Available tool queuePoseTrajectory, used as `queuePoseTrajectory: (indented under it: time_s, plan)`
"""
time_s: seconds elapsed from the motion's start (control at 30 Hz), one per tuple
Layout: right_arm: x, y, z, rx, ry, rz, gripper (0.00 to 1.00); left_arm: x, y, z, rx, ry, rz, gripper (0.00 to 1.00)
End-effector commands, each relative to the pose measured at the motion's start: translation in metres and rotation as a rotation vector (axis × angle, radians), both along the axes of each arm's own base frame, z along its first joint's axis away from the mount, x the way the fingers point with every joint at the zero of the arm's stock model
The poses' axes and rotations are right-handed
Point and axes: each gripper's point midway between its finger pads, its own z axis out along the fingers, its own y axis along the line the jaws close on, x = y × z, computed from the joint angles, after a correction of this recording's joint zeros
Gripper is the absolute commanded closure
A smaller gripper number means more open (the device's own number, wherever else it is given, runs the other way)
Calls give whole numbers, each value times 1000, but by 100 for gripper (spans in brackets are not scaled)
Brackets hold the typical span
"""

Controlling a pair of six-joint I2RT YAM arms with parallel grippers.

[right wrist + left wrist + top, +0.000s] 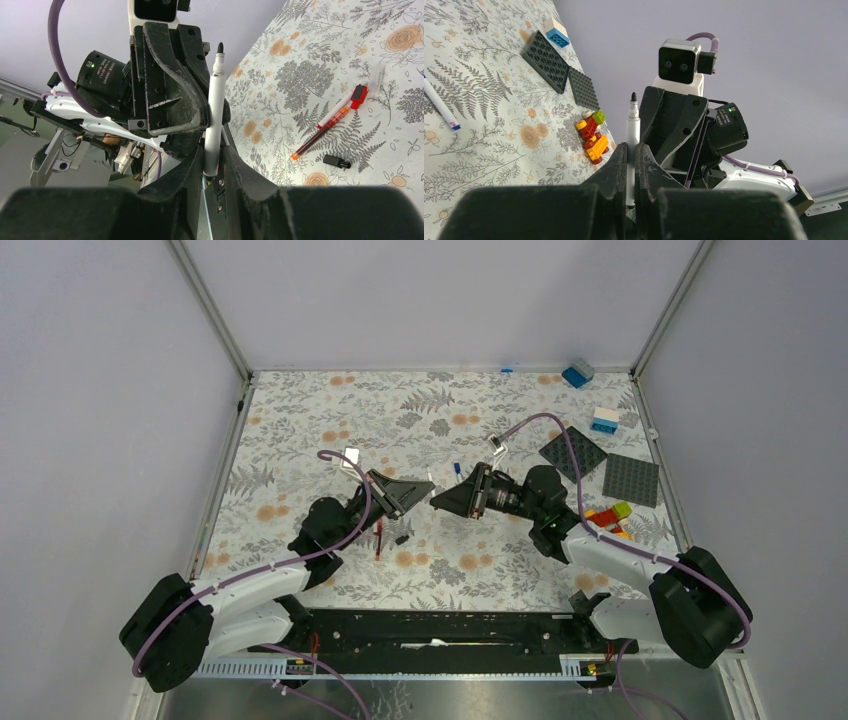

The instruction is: Insert the pens into the pen caps

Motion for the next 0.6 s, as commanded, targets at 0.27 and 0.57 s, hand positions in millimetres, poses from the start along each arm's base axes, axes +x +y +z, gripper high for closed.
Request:
queuePoseTrajectory:
  time_s: [0.27, 0.57]
  plan:
    - [3, 11, 18, 15, -36, 25, 98, -3, 1, 14, -38, -59, 8, 100]
    - [-5, 11, 11, -36, -68, 74, 100, -4, 4, 9, 14, -66, 16, 90]
